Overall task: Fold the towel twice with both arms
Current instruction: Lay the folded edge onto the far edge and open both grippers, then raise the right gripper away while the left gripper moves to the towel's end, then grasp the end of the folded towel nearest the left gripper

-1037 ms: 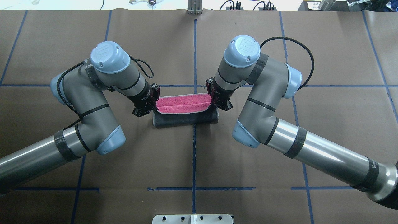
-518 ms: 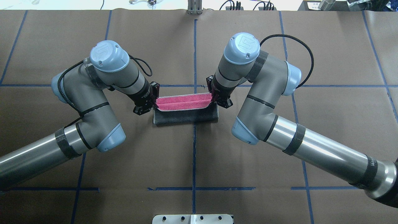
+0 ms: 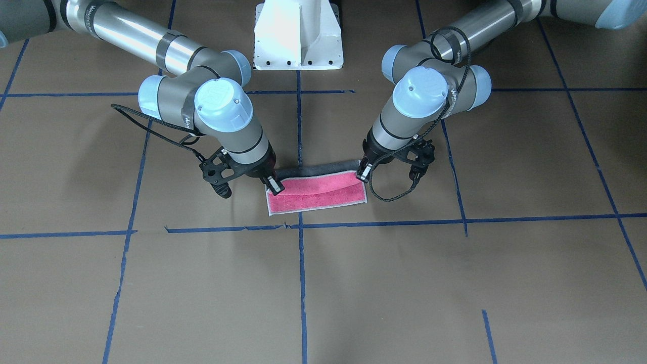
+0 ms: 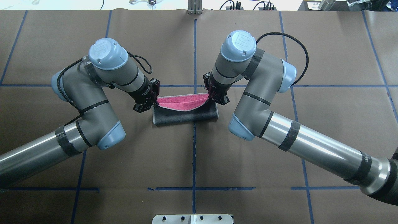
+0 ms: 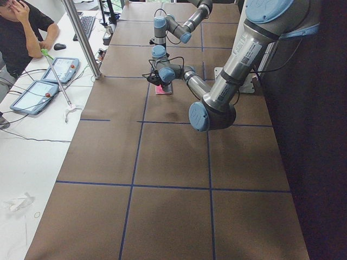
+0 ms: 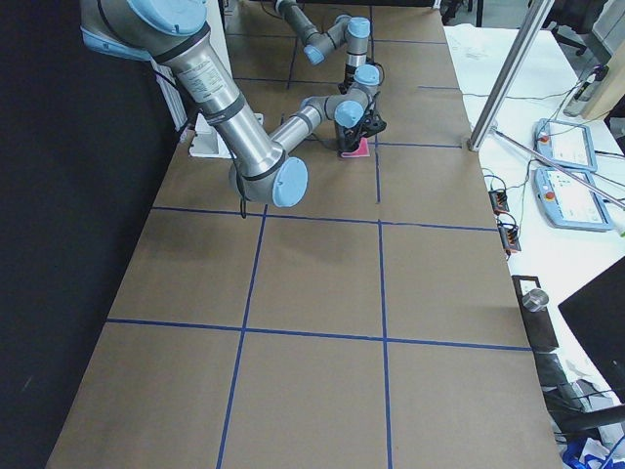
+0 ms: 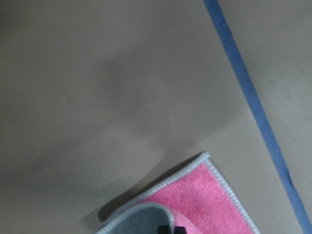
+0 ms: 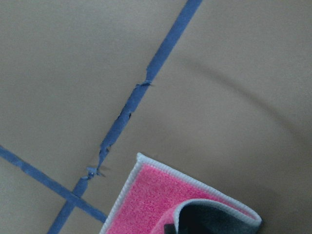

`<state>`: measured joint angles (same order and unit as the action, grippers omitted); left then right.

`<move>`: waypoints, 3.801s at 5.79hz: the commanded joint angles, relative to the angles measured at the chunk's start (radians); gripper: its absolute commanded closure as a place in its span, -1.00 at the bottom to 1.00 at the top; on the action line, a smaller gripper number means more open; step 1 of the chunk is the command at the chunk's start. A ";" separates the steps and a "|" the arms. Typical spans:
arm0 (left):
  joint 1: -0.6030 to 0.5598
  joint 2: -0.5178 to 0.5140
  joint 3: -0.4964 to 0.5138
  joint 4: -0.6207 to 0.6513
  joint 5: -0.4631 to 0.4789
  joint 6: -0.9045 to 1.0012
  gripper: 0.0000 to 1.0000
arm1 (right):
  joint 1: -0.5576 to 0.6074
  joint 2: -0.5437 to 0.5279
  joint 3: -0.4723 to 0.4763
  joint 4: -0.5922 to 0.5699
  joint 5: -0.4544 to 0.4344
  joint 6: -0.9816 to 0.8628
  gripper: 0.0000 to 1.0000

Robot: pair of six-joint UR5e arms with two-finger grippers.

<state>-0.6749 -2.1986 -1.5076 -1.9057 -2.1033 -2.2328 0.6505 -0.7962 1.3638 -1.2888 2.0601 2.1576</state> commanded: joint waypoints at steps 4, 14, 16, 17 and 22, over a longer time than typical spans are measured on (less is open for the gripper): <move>-0.096 0.008 0.034 -0.105 0.016 0.228 -1.00 | 0.148 -0.006 -0.026 0.062 -0.005 -0.279 -1.00; 0.101 0.126 -0.088 -0.105 0.218 0.742 -1.00 | 0.553 -0.482 0.192 -0.151 0.165 -1.643 -1.00; 0.103 0.115 -0.069 -0.105 0.207 0.739 -0.98 | 0.558 -0.497 0.190 -0.152 0.172 -1.648 -1.00; 0.103 0.114 -0.069 -0.105 0.169 0.733 -0.66 | 0.558 -0.498 0.189 -0.152 0.176 -1.648 -1.00; 0.123 0.111 -0.060 -0.105 0.154 0.727 -0.18 | 0.566 -0.500 0.189 -0.152 0.187 -1.645 -1.00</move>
<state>-0.5629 -2.0868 -1.5735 -2.0110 -1.9511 -1.5028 1.2126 -1.2958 1.5516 -1.4404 2.2401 0.5122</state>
